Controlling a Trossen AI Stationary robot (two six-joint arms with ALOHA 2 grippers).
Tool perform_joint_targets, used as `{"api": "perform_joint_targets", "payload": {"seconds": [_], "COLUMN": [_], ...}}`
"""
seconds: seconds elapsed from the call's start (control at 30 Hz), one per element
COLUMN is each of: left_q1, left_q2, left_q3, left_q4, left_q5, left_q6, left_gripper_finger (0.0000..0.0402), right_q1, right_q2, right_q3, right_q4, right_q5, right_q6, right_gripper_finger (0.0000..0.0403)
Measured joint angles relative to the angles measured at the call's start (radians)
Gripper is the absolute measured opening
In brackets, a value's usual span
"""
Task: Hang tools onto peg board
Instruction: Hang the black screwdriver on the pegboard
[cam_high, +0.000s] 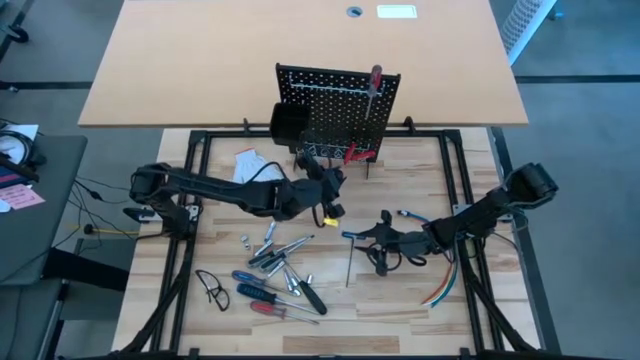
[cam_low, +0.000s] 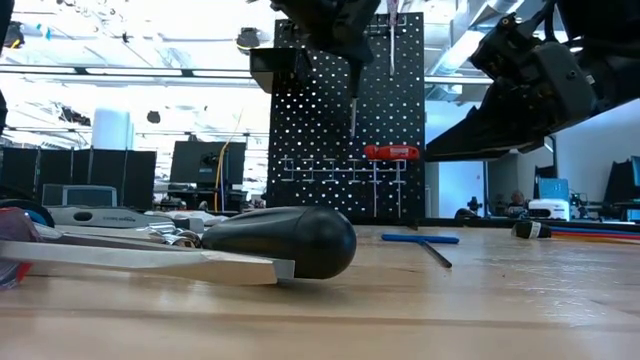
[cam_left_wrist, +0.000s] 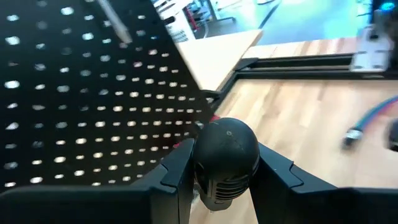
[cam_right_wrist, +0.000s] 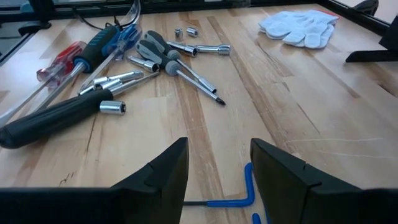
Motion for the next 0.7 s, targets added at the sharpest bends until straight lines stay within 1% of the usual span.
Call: {"api": "perform_joint_targets", "payload": {"seconds": [0.1, 0.2, 0.33, 0.53, 0.7], "left_q1": [0.044, 0.092, 0.130, 0.146, 0.113], "left_q2": [0.000, 0.002, 0.023, 0.078, 0.084], "left_q3": [0.001, 0.000, -0.001, -0.001, -0.002], "left_q4": [-0.014, -0.019, -0.008, 0.066, 0.062], "left_q5": [0.018, 0.094, 0.112, 0.101, 0.027], "left_q6": [-0.015, -0.058, -0.073, -0.112, -0.122], "left_gripper_finger": [0.0107, 0.0107, 0.0107, 0.0107, 0.0107], "right_q1": [0.000, 0.000, 0.000, 0.000, 0.000], "right_q2": [0.000, 0.000, 0.000, 0.000, 0.000], "right_q3": [0.000, 0.000, 0.000, 0.000, 0.000], "right_q4": [0.000, 0.000, -0.004, -0.012, -0.018], "right_q5": [0.000, 0.000, 0.000, 0.000, 0.000], "right_q6": [0.004, 0.004, 0.003, 0.001, 0.001], "right_gripper_finger": [0.0179, 0.0179, 0.0179, 0.0179, 0.0179]}}
